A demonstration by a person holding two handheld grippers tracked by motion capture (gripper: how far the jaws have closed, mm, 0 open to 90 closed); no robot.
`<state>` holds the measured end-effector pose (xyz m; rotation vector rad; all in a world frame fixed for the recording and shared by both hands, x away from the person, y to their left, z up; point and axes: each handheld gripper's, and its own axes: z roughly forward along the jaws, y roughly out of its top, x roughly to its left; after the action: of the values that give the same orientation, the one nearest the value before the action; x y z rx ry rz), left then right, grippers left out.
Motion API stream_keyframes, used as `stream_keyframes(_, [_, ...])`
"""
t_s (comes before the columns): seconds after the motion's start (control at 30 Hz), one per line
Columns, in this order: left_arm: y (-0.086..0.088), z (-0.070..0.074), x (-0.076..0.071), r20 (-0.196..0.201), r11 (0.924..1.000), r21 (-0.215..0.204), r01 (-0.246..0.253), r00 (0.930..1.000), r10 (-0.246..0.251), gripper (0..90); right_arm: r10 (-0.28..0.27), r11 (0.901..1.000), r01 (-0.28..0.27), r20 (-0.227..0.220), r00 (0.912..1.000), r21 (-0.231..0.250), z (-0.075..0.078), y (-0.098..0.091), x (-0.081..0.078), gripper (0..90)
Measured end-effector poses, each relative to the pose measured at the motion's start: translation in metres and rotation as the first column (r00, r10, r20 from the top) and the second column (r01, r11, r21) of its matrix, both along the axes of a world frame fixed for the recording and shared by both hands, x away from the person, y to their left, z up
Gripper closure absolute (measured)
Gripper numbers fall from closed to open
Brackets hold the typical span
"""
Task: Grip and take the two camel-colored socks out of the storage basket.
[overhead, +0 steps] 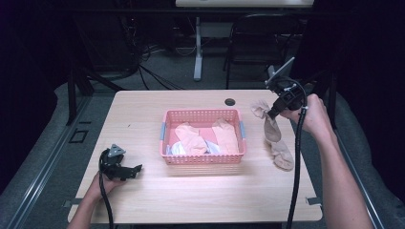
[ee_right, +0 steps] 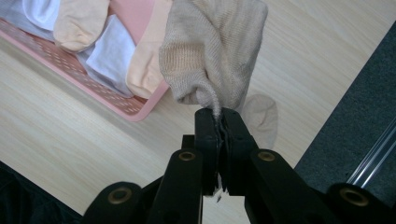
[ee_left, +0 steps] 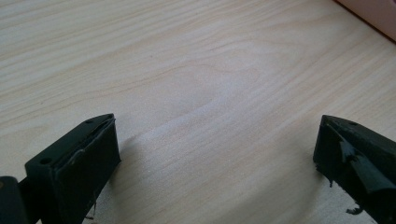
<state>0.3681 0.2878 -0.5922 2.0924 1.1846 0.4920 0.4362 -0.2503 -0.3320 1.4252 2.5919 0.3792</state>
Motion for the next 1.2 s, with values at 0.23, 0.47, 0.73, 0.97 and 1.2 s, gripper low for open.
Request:
stream_keyframes(0.23, [0.0,0.0,0.0,0.0,1.0,0.0,0.0,1.0,0.0,0.0,-0.043,0.9991,0.043,-0.022,0.9988,0.002,-0.018,-0.018,0.0,86.9])
stream_keyframes(0.47, [0.0,0.0,0.0,-0.002,1.0,0.002,0.0,1.0,0.0,0.1,-0.089,0.9961,0.089,-0.073,0.9934,-0.002,-0.063,-0.032,0.009,86.9])
stream_keyframes(0.73, [0.0,0.0,-0.001,-0.002,1.0,0.002,-0.001,1.0,0.001,0.1,-0.13,0.9909,0.133,-0.136,0.9822,0.017,-0.121,-0.044,0.018,86.7])
stream_keyframes(0.97, [0.0,0.0,-0.001,-0.001,1.0,0.003,0.001,1.0,-0.001,0.1,-0.139,0.9882,0.148,-0.163,0.9768,0.04,-0.157,-0.042,0.02,85.7])
stream_keyframes(1.2, [0.0,0.0,-0.001,-0.001,1.0,0.0,-0.001,1.0,0.001,0.1,-0.141,0.9843,0.154,-0.146,0.9792,0.086,-0.166,-0.046,0.012,54.1])
